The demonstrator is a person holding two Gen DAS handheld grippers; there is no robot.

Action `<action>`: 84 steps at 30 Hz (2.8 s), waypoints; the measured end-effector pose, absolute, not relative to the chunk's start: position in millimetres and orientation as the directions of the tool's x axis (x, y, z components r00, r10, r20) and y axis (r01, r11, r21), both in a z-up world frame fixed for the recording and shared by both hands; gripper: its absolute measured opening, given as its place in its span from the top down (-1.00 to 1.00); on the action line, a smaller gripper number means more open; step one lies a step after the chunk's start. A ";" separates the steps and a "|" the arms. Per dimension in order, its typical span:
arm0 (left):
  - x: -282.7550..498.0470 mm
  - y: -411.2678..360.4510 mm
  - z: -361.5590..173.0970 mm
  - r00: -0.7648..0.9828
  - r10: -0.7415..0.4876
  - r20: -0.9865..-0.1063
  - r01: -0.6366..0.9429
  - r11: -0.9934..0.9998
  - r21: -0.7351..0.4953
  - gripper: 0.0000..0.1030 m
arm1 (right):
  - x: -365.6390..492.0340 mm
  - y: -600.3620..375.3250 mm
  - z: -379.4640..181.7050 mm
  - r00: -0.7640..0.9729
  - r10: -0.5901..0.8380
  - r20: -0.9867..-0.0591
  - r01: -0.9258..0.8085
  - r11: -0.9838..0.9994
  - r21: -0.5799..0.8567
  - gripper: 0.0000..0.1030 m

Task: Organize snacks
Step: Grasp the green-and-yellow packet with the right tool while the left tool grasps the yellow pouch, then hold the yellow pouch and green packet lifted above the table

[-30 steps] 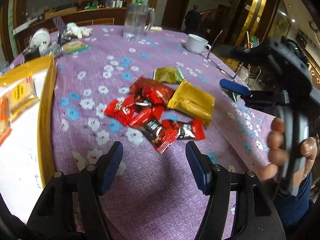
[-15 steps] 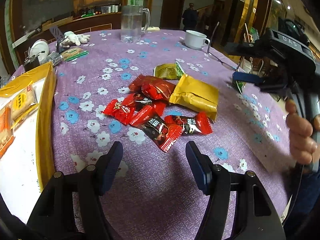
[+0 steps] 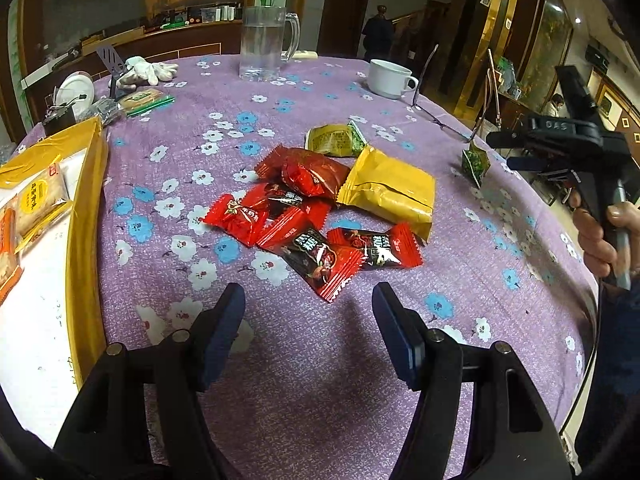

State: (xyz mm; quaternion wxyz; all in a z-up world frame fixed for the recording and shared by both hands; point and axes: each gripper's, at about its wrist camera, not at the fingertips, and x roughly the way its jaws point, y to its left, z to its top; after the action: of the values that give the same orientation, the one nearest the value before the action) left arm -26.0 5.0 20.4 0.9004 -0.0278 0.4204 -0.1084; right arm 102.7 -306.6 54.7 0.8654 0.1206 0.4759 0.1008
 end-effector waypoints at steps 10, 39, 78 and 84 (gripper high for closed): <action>-26.9 4.5 20.8 0.624 -0.223 -0.749 0.175 0.974 -0.145 -0.26 | 131.8 -307.8 20.1 0.512 0.230 -0.828 -0.043 0.969 0.242 -0.47; 20.4 -42.1 29.0 0.494 -0.246 -0.834 0.138 0.969 -0.204 -0.18 | 92.8 -237.4 23.3 0.358 0.613 -0.705 -0.416 0.780 0.467 0.12; 24.4 -73.6 21.5 0.606 -0.271 -0.748 0.225 0.960 -0.166 0.13 | 100.1 -264.7 33.3 0.449 0.595 -0.667 -0.345 0.804 0.485 0.12; 22.3 -70.7 26.2 0.623 -0.283 -0.729 0.224 0.958 -0.180 0.13 | 98.7 -265.3 36.5 0.457 0.604 -0.653 -0.354 0.797 0.490 0.12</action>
State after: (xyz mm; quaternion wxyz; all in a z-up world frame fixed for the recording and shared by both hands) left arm 22.3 -70.7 26.2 0.9002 -0.0355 0.4105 -0.1408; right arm 98.7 -265.3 36.5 0.8414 0.1434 0.4364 0.2847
